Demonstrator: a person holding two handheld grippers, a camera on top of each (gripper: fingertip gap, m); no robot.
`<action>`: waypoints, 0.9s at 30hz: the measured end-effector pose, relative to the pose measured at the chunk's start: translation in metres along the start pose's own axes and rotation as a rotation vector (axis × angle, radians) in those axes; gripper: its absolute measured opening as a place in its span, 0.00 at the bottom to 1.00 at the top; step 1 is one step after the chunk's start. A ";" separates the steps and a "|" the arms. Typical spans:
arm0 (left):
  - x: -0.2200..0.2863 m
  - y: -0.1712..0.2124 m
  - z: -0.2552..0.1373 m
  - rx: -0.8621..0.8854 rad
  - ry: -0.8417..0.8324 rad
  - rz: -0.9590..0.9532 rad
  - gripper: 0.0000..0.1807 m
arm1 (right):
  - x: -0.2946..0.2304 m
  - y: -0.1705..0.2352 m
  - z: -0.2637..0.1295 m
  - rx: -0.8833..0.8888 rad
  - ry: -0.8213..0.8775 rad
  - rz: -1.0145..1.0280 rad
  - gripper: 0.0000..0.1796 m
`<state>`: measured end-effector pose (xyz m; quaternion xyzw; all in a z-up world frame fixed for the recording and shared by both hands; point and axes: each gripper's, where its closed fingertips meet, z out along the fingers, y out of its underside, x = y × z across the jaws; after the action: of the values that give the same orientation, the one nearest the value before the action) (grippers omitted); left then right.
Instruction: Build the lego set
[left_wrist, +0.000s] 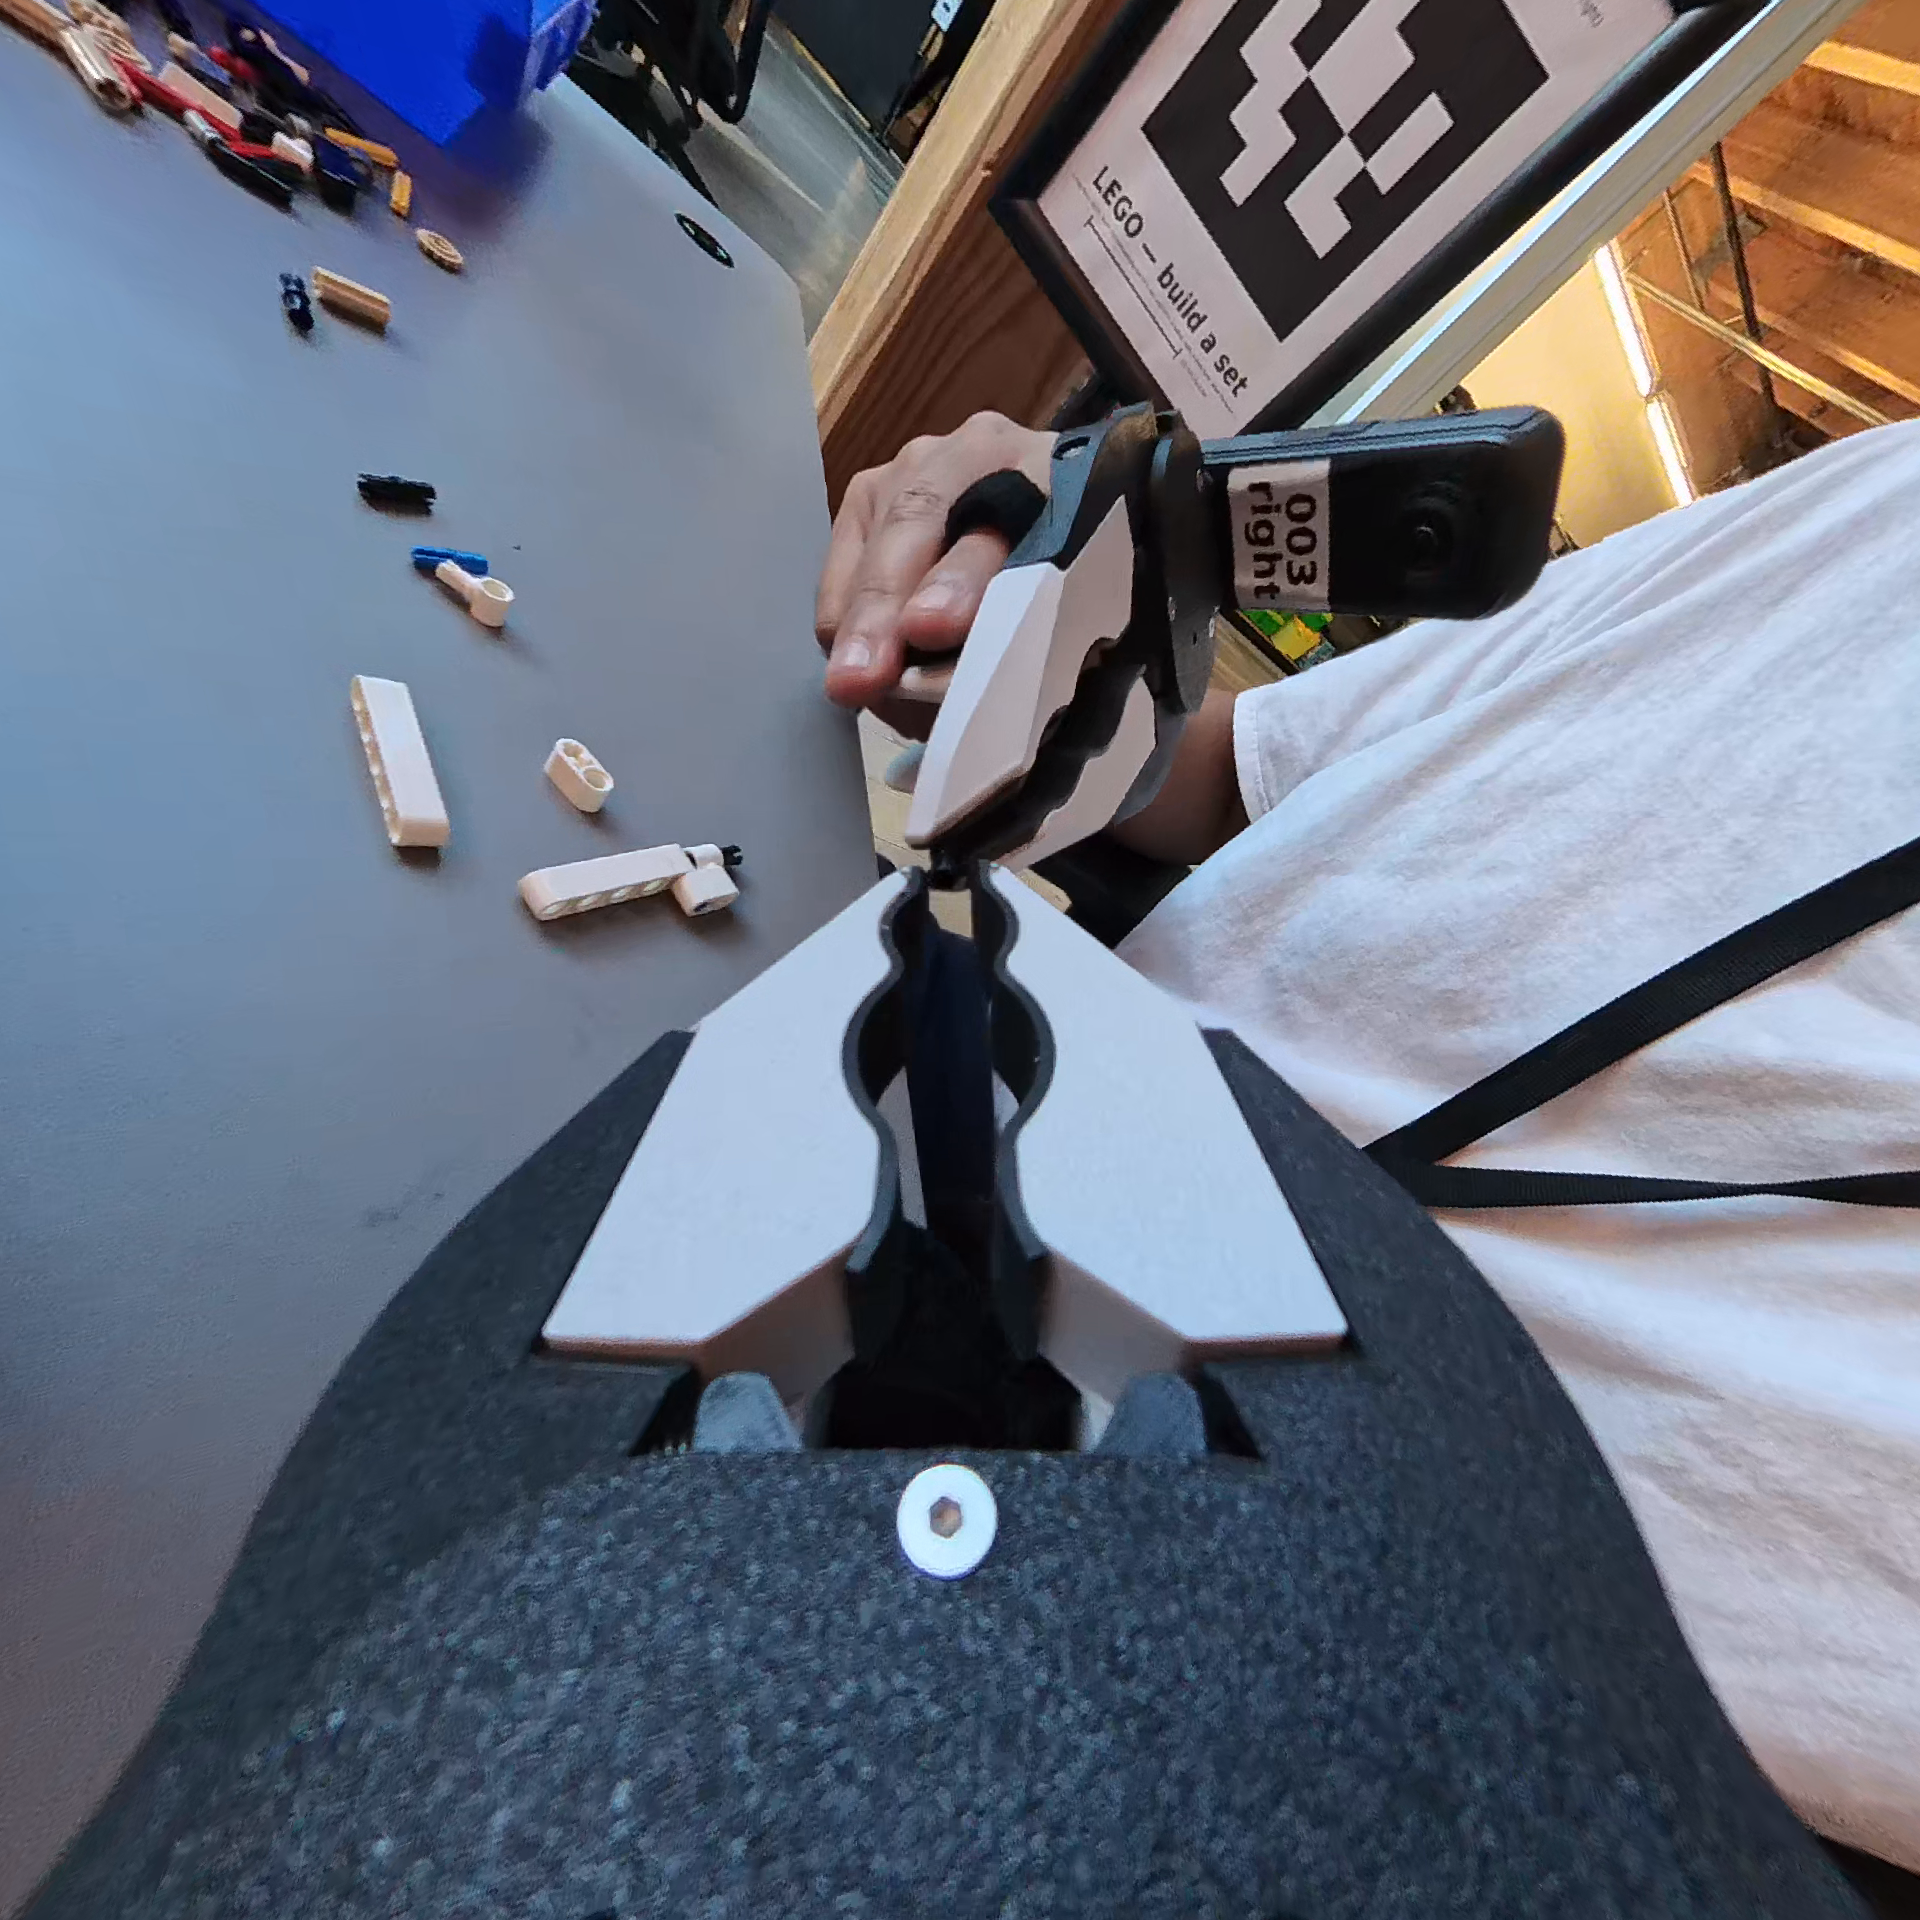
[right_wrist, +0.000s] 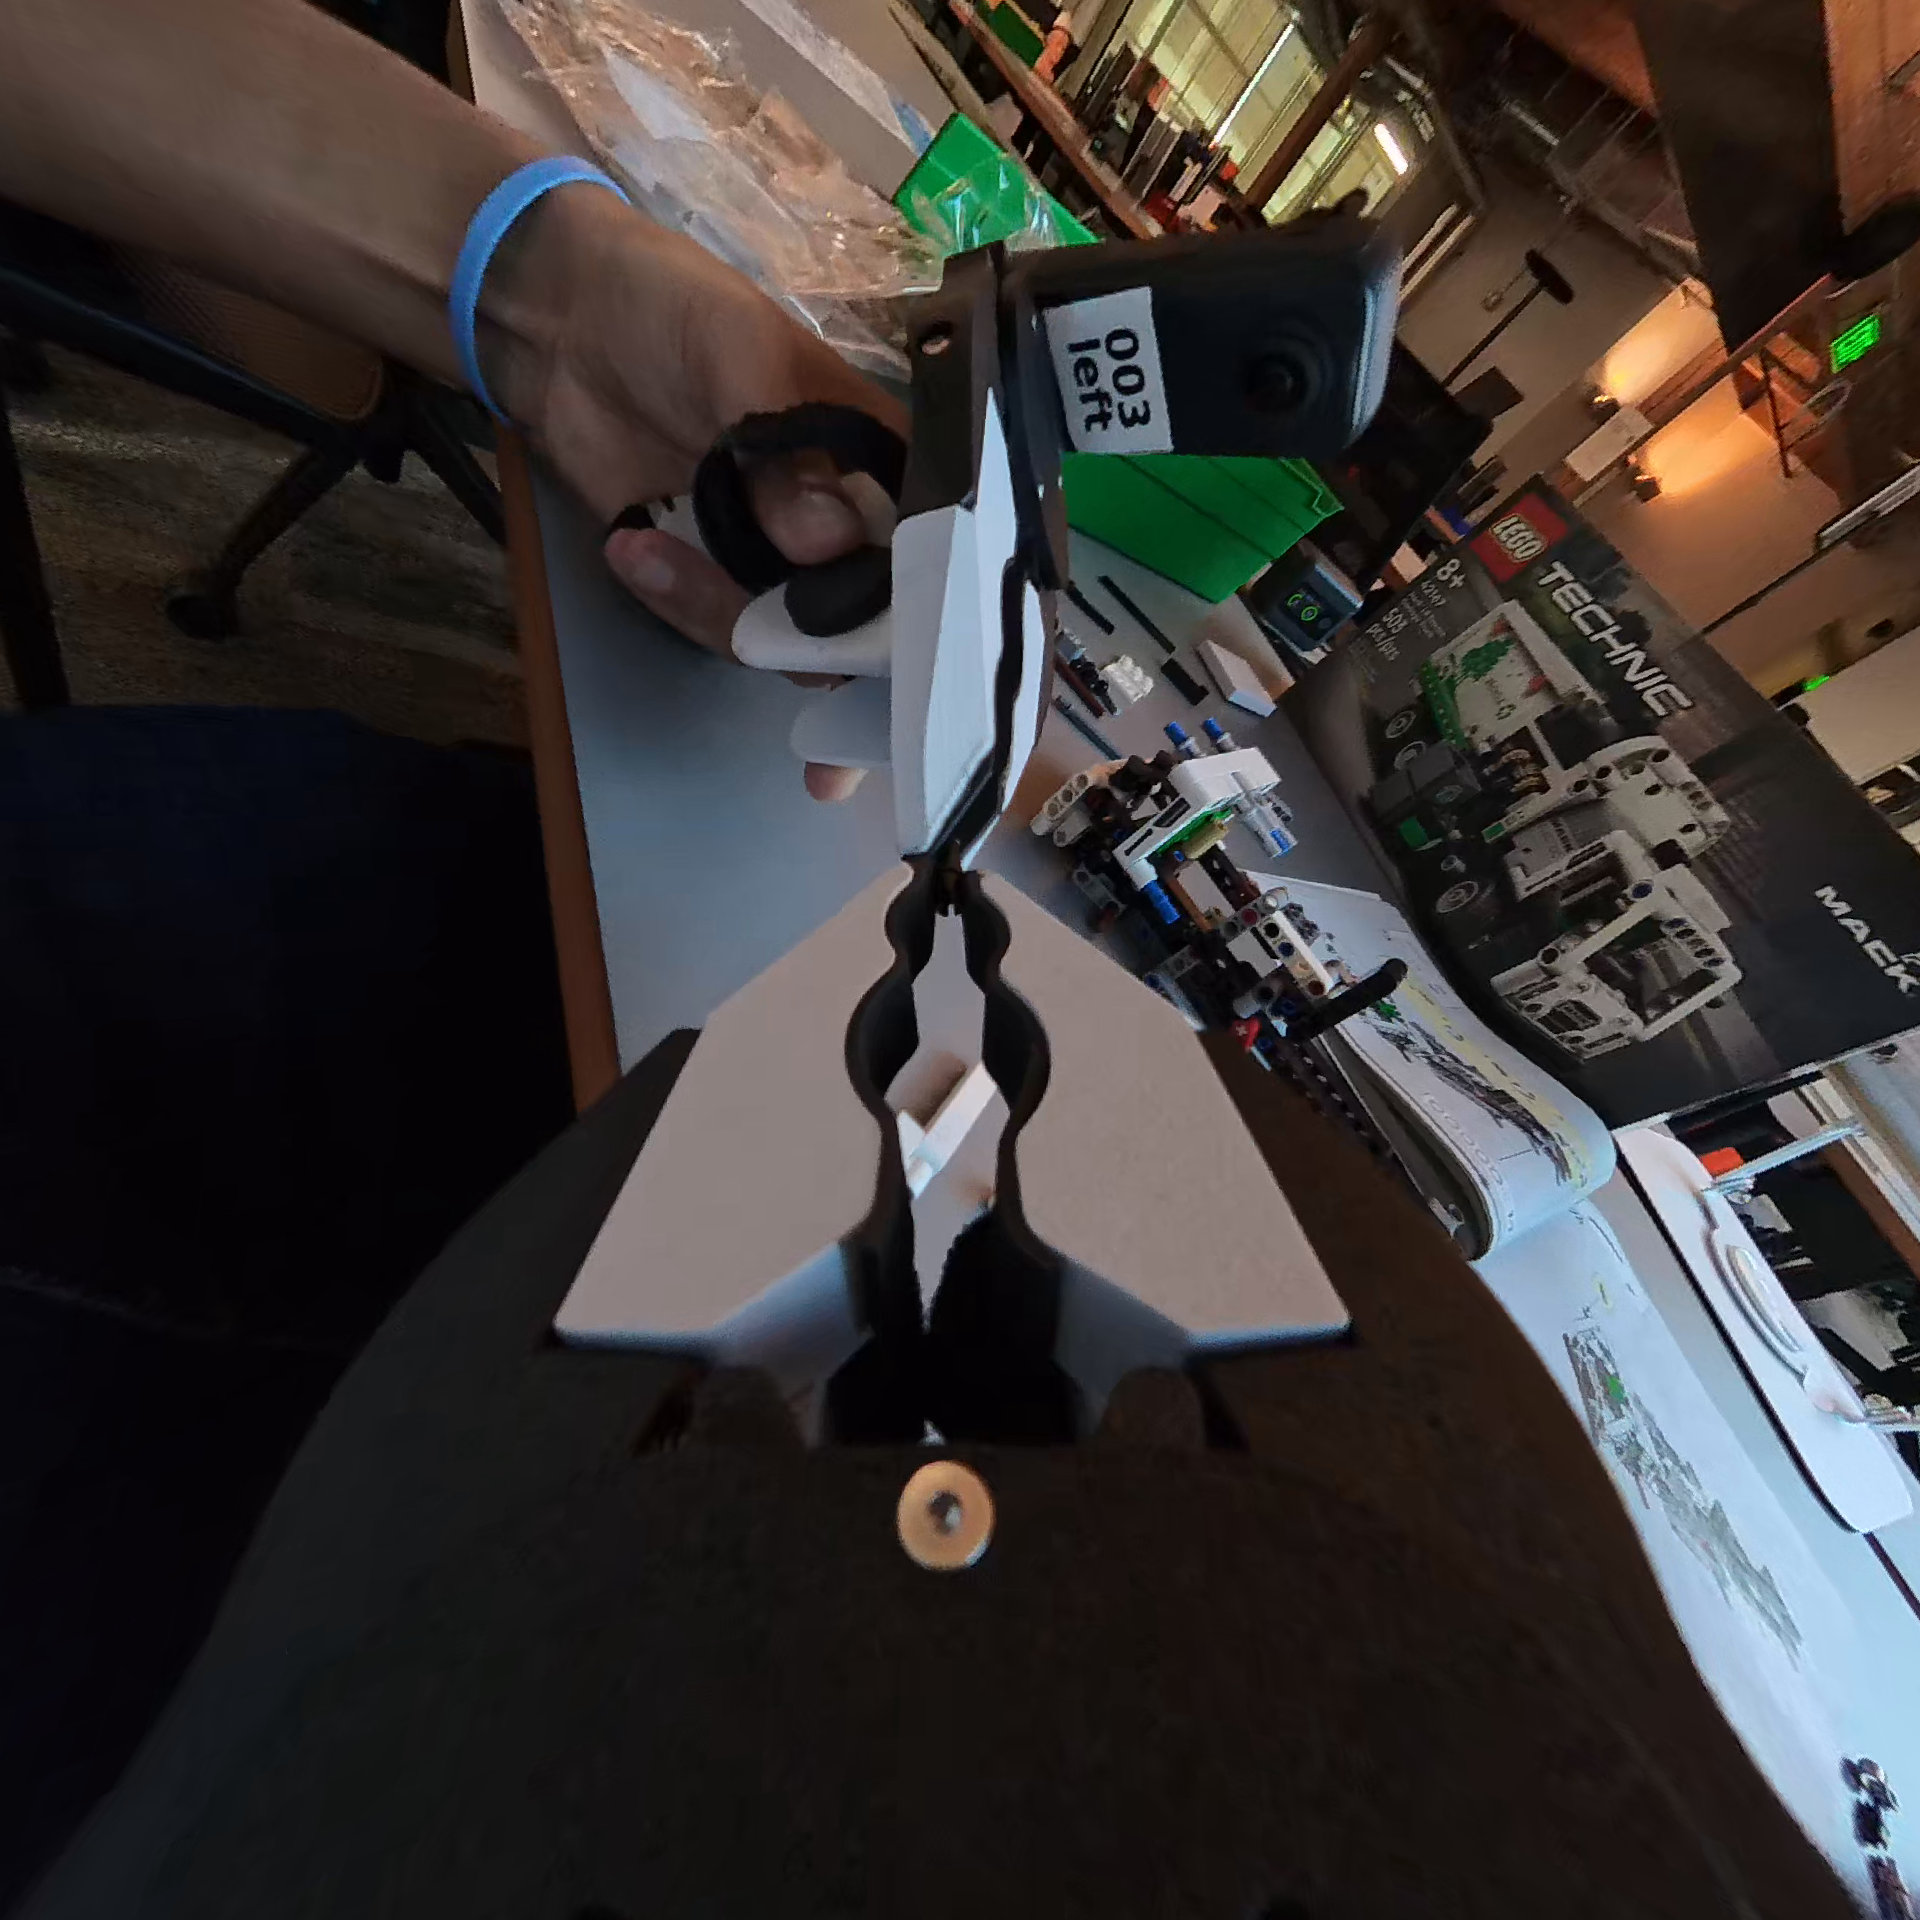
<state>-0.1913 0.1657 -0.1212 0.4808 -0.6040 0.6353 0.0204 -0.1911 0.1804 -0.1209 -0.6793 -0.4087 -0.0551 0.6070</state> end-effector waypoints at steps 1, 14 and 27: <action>0.001 0.000 0.000 0.002 0.003 0.001 0.01 | 0.000 -0.001 -0.001 0.012 -0.003 -0.001 0.02; 0.005 -0.004 -0.001 0.029 0.041 -0.045 0.00 | -0.001 -0.005 -0.001 0.015 0.003 -0.040 0.02; 0.013 -0.005 0.001 0.052 0.032 0.031 0.00 | -0.004 -0.010 -0.008 0.066 -0.114 0.155 0.02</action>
<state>-0.1946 0.1595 -0.1097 0.4614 -0.5944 0.6586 0.0078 -0.1962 0.1709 -0.1131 -0.6905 -0.3905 0.0441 0.6073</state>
